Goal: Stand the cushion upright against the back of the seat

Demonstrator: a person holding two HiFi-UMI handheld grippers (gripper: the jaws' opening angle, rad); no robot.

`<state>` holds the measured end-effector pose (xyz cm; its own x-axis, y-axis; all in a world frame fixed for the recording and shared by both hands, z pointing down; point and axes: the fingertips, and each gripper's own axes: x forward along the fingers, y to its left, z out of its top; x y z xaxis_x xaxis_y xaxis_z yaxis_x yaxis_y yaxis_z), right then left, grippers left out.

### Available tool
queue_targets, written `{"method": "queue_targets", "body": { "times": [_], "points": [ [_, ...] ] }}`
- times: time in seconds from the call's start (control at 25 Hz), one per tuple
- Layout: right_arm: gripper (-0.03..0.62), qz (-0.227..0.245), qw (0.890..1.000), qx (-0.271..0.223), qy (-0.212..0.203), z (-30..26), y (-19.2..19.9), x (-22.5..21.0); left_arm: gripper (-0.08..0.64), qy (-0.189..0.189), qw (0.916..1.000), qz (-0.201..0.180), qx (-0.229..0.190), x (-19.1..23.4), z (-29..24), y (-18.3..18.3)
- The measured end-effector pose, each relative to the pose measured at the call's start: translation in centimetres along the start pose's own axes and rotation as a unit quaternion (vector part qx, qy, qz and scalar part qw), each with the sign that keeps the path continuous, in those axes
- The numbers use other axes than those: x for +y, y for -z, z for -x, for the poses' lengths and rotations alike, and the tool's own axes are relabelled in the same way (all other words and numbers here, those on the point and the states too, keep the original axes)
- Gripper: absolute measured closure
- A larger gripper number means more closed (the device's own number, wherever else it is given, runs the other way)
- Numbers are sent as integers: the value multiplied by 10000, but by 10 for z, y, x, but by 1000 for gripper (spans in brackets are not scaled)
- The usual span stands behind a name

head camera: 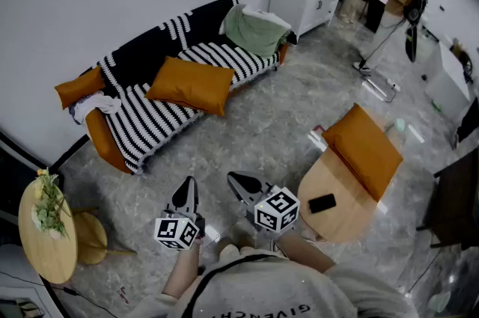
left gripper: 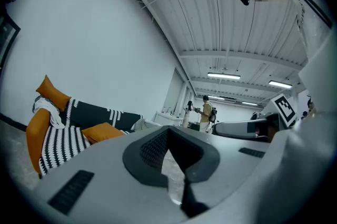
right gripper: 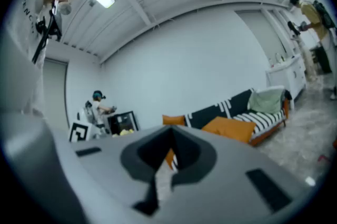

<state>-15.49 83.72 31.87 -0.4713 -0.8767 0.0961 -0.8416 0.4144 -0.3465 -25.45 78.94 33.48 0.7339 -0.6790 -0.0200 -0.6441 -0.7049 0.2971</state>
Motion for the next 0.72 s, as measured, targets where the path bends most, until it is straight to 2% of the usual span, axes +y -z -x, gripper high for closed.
{"method": "queue_targets", "body": {
  "times": [0.28,0.72],
  "points": [
    [575,-11,10000,43,-35,3,-3,-7,535,115,9998,72,-136,-14,-17,-6],
    [574,-96,9996,62,-269,-21,-8,-28,535,132,9994,129,-289,-2,-28,-12]
  ]
}}
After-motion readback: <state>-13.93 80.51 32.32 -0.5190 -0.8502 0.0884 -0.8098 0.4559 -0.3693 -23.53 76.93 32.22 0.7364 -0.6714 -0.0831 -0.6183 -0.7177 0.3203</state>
